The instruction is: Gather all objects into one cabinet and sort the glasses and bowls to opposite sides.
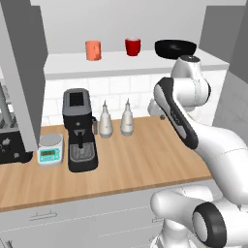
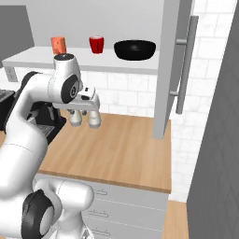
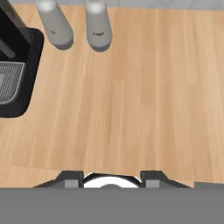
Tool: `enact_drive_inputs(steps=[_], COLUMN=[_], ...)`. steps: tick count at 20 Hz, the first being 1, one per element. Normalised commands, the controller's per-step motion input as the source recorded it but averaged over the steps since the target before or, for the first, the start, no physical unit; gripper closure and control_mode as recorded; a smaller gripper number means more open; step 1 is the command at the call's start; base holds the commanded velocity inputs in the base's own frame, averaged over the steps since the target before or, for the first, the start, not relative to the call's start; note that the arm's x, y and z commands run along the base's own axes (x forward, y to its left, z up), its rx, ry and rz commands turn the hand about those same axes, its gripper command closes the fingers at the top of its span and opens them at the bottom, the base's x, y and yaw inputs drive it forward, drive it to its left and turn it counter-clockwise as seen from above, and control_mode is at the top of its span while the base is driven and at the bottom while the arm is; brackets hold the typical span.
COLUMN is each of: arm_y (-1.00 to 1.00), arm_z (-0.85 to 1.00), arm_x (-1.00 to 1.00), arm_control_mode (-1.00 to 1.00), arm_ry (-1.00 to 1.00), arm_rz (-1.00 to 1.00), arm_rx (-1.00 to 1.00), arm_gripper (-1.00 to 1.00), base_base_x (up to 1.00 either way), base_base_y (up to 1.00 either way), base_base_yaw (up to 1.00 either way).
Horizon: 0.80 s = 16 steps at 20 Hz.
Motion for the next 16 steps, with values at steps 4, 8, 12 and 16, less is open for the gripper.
enact_drive_inputs(steps=[4, 8, 12, 16], arm_y=[0.00, -0.05, -0.22, -0.12], arm_z=[-0.01, 0.05, 0.28, 0.52], arm_x=[-0.02, 0.00, -0.26, -0.26], arm_control_mode=[-1.00, -1.00, -1.00, -1.00], arm_ry=[0.01, -0.04, -0.28, -0.44], arm_rz=[0.00, 0.00, 0.00, 0.00], arm_rx=[0.00, 0.04, 0.05, 0.00], arm_gripper=[-1.00, -1.00, -1.00, -1.00], base_base_x=[0.00, 0.00, 0.00, 0.00], base_base_y=[0.00, 0.00, 0.00, 0.00], base_base_yaw=[0.00, 0.00, 0.00, 0.00])
